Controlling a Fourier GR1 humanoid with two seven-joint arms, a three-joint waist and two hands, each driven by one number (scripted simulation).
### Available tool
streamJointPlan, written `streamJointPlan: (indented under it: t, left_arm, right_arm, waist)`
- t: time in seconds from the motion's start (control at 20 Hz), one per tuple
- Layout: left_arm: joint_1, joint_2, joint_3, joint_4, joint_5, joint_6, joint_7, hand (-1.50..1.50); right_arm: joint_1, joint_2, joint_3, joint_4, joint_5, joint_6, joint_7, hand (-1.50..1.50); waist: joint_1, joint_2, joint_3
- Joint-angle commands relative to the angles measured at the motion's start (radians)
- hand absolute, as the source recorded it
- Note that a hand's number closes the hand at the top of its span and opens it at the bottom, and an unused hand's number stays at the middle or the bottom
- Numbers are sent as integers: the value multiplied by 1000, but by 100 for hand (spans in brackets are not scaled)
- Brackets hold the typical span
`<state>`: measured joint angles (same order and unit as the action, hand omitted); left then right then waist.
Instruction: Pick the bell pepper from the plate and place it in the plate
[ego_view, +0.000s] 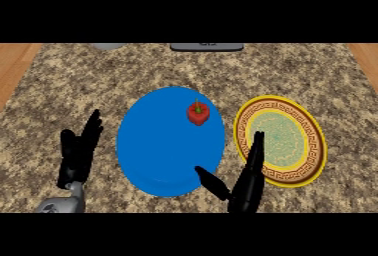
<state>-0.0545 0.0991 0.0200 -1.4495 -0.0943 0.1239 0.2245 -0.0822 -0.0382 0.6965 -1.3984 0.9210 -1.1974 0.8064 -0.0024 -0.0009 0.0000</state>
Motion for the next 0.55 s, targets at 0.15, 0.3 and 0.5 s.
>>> streamJointPlan:
  t: [0.15,0.3,0.5]
  left_arm:
    - [-7,-34,-23,26,-38,25,-14,0]
    - [37,4,21,-4,9,-25,-36,0]
    - [-24,8,28,-2,-8,-13,5,0]
  right_arm:
    - [81,-3,-96,-41,-7,18,-58,-150]
    - [191,-18,-86,-151,35,62,-73,-150]
    - [145,4,-105,8,-51,-6,-143,-150]
  waist:
    - [1,1,0]
    - [0,0,0]
    - [2,1,0]
